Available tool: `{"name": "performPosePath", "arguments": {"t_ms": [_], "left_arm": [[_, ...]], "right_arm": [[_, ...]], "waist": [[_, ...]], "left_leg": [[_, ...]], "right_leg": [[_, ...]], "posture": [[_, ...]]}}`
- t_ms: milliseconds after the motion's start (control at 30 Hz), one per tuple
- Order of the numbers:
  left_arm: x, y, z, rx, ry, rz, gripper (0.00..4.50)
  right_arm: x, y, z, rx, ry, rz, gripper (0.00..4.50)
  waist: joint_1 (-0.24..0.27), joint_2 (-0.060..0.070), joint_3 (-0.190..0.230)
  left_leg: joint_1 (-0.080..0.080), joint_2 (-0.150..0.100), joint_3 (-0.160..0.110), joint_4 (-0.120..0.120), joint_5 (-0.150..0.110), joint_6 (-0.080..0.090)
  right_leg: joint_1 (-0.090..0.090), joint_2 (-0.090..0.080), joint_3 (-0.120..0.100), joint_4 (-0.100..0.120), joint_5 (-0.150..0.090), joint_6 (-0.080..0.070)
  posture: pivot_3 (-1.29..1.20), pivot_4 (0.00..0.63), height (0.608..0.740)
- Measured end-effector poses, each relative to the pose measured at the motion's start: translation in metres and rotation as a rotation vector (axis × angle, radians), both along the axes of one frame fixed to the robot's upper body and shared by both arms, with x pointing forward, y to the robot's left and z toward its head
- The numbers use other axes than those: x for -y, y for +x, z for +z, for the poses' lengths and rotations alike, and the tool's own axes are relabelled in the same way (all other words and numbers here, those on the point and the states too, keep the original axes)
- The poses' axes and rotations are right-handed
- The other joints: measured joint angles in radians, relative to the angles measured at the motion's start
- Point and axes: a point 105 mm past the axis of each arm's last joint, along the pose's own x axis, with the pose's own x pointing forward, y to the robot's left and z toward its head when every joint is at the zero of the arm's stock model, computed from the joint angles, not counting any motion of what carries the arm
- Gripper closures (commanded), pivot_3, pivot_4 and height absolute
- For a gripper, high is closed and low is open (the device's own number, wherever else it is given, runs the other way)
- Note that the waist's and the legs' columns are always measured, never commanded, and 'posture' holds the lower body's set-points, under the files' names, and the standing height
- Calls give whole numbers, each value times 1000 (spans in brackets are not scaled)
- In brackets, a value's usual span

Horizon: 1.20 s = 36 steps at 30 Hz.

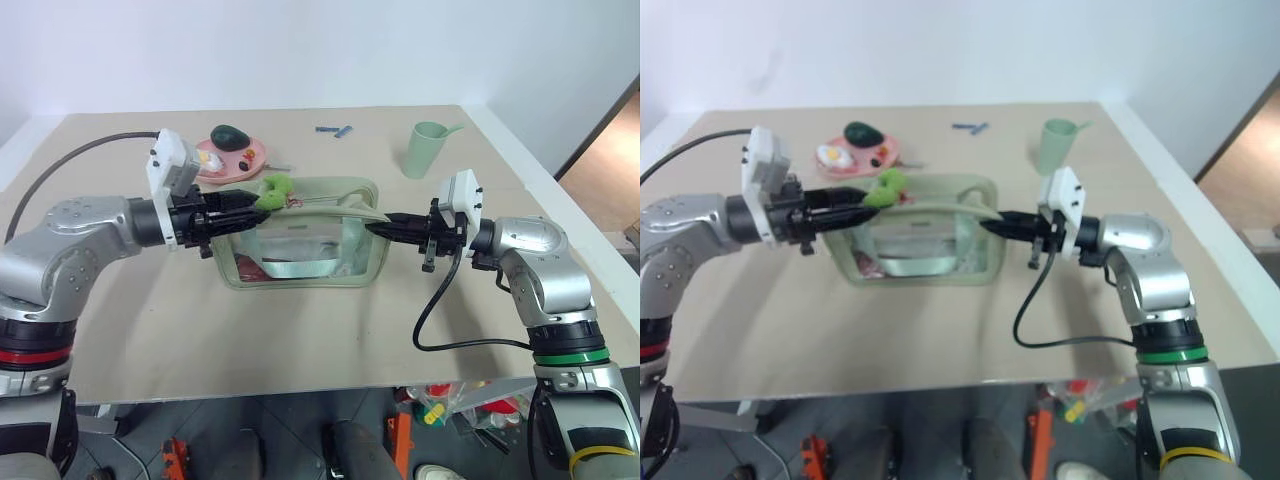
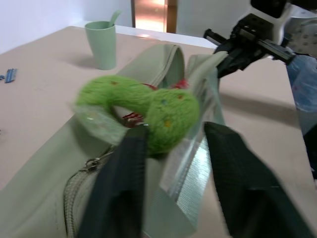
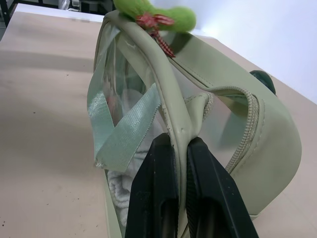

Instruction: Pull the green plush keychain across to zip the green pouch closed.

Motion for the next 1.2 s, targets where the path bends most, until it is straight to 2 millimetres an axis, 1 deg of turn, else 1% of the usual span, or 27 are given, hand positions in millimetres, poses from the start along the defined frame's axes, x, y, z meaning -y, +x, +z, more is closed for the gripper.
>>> {"name": "performPosePath", "arguments": {"t_ms": [67, 133, 167, 267, 333, 400, 533, 567, 600, 733, 767, 800, 867, 967, 1000, 1067, 1100, 1200], "left_arm": [[-4, -9, 4, 14, 22, 3, 720], [-13, -13, 1, 3, 26, 33, 66], [-20, -15, -5, -15, 25, 62, 24], [-32, -20, -24, -78, 23, 115, 24], [-39, -23, -28, -71, 21, 154, 24], [-48, -19, -34, -46, 14, 228, 24], [-53, -9, -42, 16, -41, 322, 24], [-53, -5, -45, 38, -45, 344, 537], [-53, -3, -48, 47, -50, 355, 790], [-48, 5, -58, 49, -134, 397, 2142], [-47, 6, -59, 47, -139, 398, 2546], [-46, 7, -60, 45, -139, 396, 2819], [-42, 9, -63, 48, -138, 391, 3599], [-39, 13, -62, 53, -168, 390, 4473], [-37, 15, -60, 54, -185, 389, 4473], [-34, 18, -58, 56, -200, 382, 4500], [-32, 18, -57, 58, -200, 371, 4500], [-30, 17, -57, 57, -199, 358, 4500]], "right_arm": [[0, 0, 0, 1, -1, 3, 4500], [0, 0, 0, 1, -1, 3, 4500], [-1, 0, 0, 2, 0, 5, 4500], [-1, 1, 0, 1, 1, 5, 4500], [-1, 1, 0, 7, 1, 9, 4500], [-1, 2, 1, 9, 1, 8, 4500], [-1, 3, 1, 10, 0, 5, 4500], [-1, 3, 2, 13, -3, 7, 4500], [-2, 3, 2, 15, -4, 10, 4500], [-1, 4, 2, 13, -5, 9, 4500], [-1, 4, 2, 12, -5, 9, 4500], [-1, 4, 2, 12, -5, 9, 4500], [-1, 4, 2, 9, -5, 7, 4500], [0, 5, 0, -26, -2, -2, 4500], [1, 5, -1, -45, -1, -3, 4500], [4, 2, -2, -70, -21, 5, 3770], [7, -2, -4, -87, -49, 12, 3523], [8, -9, -9, -126, -72, 26, 2490]], "waist": [[-3, 0, 0], [-4, 0, 0], [-5, 0, 0], [-4, 0, 0], [-4, 0, 0], [-4, 0, 0], [-3, 0, 0], [-3, 0, 0], [-2, 0, 0], [-2, 0, 0], [-2, 0, 0], [-2, 0, 0], [-2, 0, 0], [-2, 0, 0], [-2, 0, 0], [-2, 0, 0], [-2, 0, 0], [-4, 0, 0]], "left_leg": [[0, 0, 0, 0, 0, 0], [1, 0, 0, -1, 0, 0], [1, 1, 0, -1, 0, 0], [1, 1, 0, 0, 0, 0], [1, 1, 0, 0, 0, 0], [1, 0, 1, 0, 0, 0], [1, 0, 1, 1, 0, 0], [1, 0, 1, 1, 0, 0], [1, 0, 2, 1, 0, 0], [1, 0, 3, 1, 0, 0], [1, 0, 3, 1, 0, 0], [1, 0, 3, 0, 0, 0], [2, 0, 4, 0, 0, 0], [1, 0, 4, 1, 0, 0], [1, 0, 4, 1, 0, 0], [1, -1, 5, 1, 0, 0], [1, -1, 5, 1, 0, 0], [1, -1, 6, 1, 0, 1]], "right_leg": [[0, 0, 0, 0, 0, 0], [0, 0, 0, 0, 0, 0], [0, 0, 0, 0, 0, 0], [0, 0, 0, 0, 0, 0], [0, 0, 0, 0, 0, 0], [1, 0, 0, 0, 0, 0], [1, 0, 1, 0, 0, 0], [1, 0, 1, 0, 0, 0], [1, 0, 2, 0, 0, 0], [1, 0, 3, 0, 1, 0], [0, 0, 3, 0, 1, 1], [0, 0, 4, 0, 1, 1], [1, 0, 4, 0, 1, 1], [1, 0, 4, 0, 1, 2], [1, 0, 5, 0, 2, 2], [1, 0, 5, 0, 2, 2], [1, 0, 6, 0, 2, 2], [0, 0, 7, -1, 2, 3]], "posture": [[0, 150, 740], [0, 150, 740], [0, 150, 740], [0, 150, 740], [0, 150, 740], [0, 150, 740], [0, 150, 740], [0, 150, 740], [0, 150, 740], [0, 150, 740], [0, 150, 740], [0, 150, 740], [0, 150, 740], [0, 150, 740], [0, 150, 740], [0, 150, 740], [0, 150, 740], [0, 150, 740]]}}
